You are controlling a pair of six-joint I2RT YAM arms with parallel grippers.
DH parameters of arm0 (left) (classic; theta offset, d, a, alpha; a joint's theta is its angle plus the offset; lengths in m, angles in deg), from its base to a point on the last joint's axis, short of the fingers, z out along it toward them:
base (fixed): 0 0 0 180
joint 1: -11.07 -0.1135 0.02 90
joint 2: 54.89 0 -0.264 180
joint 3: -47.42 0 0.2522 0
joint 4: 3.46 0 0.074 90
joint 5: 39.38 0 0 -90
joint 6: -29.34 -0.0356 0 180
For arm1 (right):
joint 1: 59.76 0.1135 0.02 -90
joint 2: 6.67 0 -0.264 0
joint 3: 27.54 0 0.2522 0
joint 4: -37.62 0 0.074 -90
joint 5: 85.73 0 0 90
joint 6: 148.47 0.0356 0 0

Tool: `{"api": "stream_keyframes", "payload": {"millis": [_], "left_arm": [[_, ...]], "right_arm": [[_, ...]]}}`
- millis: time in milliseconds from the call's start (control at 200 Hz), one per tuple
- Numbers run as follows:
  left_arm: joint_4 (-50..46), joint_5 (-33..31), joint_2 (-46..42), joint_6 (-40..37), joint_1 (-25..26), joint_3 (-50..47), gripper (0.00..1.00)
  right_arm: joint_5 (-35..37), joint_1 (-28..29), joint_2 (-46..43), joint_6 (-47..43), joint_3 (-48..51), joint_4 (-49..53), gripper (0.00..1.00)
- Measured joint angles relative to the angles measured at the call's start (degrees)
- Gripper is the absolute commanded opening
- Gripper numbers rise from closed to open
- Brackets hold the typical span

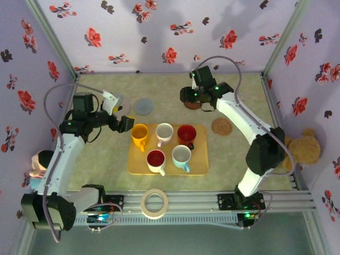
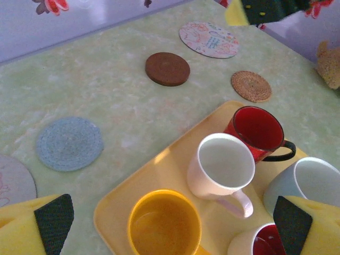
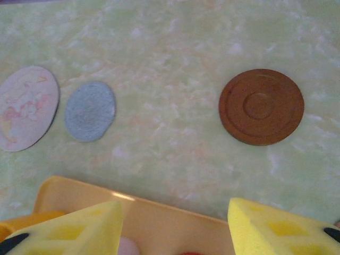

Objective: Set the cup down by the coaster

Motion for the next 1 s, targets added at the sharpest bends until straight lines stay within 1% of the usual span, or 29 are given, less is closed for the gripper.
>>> {"api": "stream_keyframes", "payload": {"millis": [85,190,320,470,545,650,1000], "left_arm": [[1.22,0.31,-0.76,0.02,0.39,-1.40,1.00],[2.64,0.63,-1.25,0.04,0.74,-2.93,1.00],[5.75,0.79,-1.51,0.57,1.25,-5.20,1.00],[9.38,0.90,-1.49,1.62,1.57,-7.76,1.00],[11.32,0.90,-1.49,2.40,1.57,-8.57,1.00],[13.49,0.90,-1.49,3.02,1.57,-9.49,1.00],[16.04,0.17,-1.42,3.96,1.57,-11.19,1.00]], "right_arm": [[-0.28,-1.36,2.34,-0.15,-0.85,0.04,0.47],[-0.42,-2.69,5.20,-0.52,-1.70,0.13,0.38],[-0.42,-3.96,9.38,-0.46,-3.96,0.22,0.31],[-0.37,-5.14,14.05,-0.31,-6.97,0.26,0.20],[-0.33,-5.66,16.41,-0.33,-8.85,0.22,0.10],[-0.17,-6.69,19.85,-0.37,-11.67,0.28,0.00],[0.52,-9.79,32.02,0.00,-23.91,2.80,0.00]]}}
